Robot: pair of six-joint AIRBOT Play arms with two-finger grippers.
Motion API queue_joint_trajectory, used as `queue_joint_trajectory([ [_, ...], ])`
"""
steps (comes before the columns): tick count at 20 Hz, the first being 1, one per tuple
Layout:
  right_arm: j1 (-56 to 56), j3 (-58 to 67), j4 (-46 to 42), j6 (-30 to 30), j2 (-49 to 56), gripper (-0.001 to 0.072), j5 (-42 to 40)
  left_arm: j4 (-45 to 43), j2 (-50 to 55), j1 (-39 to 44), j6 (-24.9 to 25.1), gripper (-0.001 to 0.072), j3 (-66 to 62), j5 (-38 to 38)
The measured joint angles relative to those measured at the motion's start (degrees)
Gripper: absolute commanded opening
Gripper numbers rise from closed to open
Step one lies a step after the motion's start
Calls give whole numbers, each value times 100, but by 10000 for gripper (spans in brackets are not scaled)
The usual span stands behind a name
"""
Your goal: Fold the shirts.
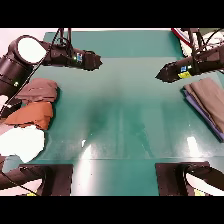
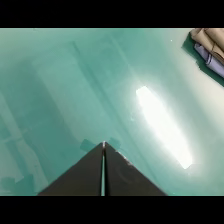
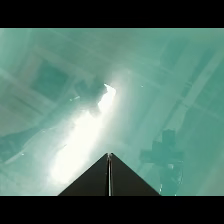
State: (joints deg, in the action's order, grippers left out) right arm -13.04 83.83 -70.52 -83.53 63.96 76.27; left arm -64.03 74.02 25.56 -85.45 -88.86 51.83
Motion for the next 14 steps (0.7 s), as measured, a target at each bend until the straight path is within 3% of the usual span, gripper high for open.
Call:
queue_joint_trajectory([
  [14,-2,0,7,2,0,20,44,9,-4,-20,2,24,-13,-197],
])
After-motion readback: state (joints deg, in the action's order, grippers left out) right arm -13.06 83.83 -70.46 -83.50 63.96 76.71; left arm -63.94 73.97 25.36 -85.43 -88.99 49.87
